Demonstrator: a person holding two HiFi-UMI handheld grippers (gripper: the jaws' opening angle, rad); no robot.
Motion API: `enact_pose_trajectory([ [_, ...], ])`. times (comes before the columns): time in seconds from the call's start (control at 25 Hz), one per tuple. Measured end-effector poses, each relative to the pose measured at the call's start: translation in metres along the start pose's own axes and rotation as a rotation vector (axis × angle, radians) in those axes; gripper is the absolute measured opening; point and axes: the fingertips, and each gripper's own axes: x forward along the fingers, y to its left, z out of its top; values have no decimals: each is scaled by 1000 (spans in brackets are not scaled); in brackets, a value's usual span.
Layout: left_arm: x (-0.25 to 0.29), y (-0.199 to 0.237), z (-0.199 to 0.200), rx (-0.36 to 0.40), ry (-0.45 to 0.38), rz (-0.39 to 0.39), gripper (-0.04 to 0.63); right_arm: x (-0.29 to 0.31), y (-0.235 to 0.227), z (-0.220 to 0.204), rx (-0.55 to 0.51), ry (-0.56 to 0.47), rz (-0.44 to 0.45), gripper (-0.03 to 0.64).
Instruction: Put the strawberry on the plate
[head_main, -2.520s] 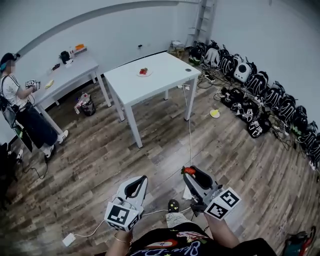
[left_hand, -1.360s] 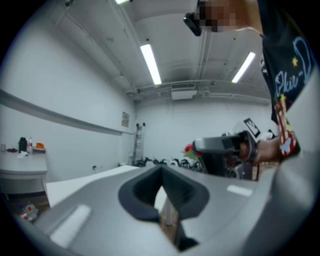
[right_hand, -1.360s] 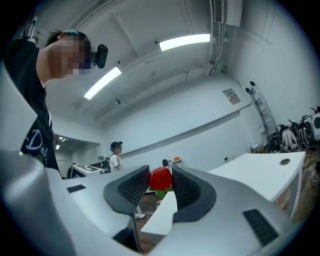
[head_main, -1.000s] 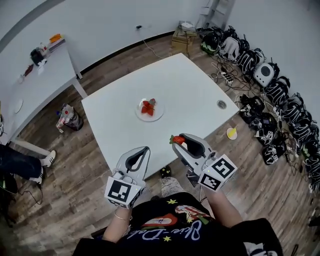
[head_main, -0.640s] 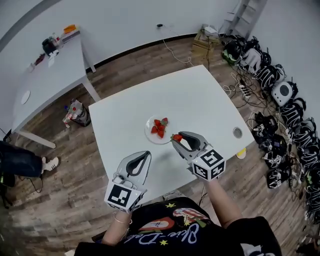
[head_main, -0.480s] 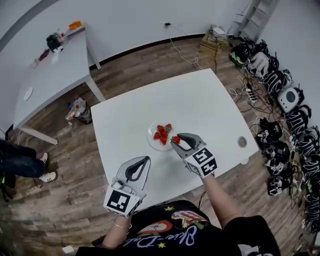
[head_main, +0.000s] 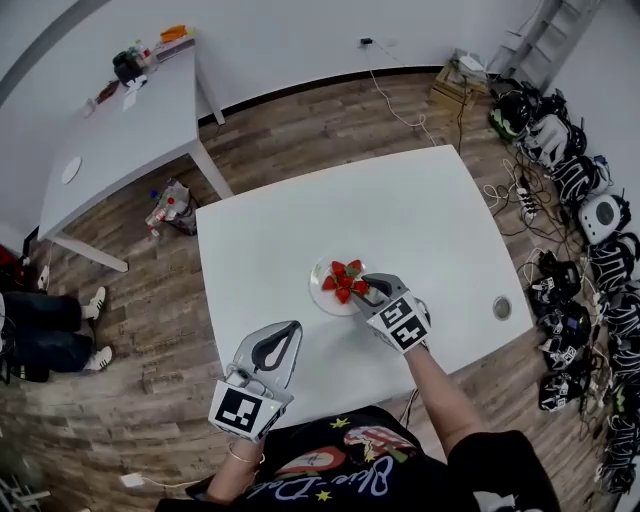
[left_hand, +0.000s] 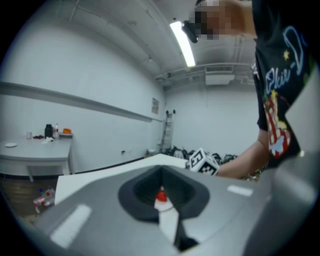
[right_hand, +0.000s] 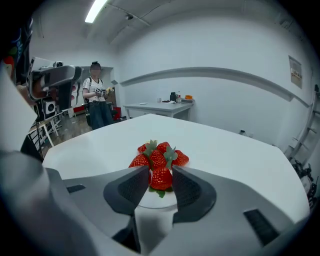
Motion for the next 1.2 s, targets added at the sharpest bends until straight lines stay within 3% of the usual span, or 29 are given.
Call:
enact_pose_trajectory([
  [0.28, 0, 7, 0, -8, -17, -23, 0, 9, 2, 0, -2, -10, 26, 150],
  [0.44, -6, 7, 0, -20, -27, -49, 0, -5, 4, 11, 43, -100, -2, 156],
  [0.56, -11, 7, -2, -11, -26, -59, 0, -33, 10, 24, 130, -210, -19, 161],
  [0.68, -18, 5, 1, -5, -22, -66, 0, -67, 32, 35, 306, -367, 34, 159],
  [0.72, -20, 3, 3, -4, -28, -71, 0, -77, 40, 39, 364, -420, 57, 134],
  [0.76, -23, 2, 4, -2, -40, -81, 0, -86, 48, 42, 410, -464, 74, 58],
  [0.84, -29, -2, 4, 3, -60, -98, 0, -99, 63, 46, 457, -513, 87, 21],
  [1.2, -67, -16, 7, 28, -89, -140, 0, -144, 123, 64, 418, -574, 7, 17],
])
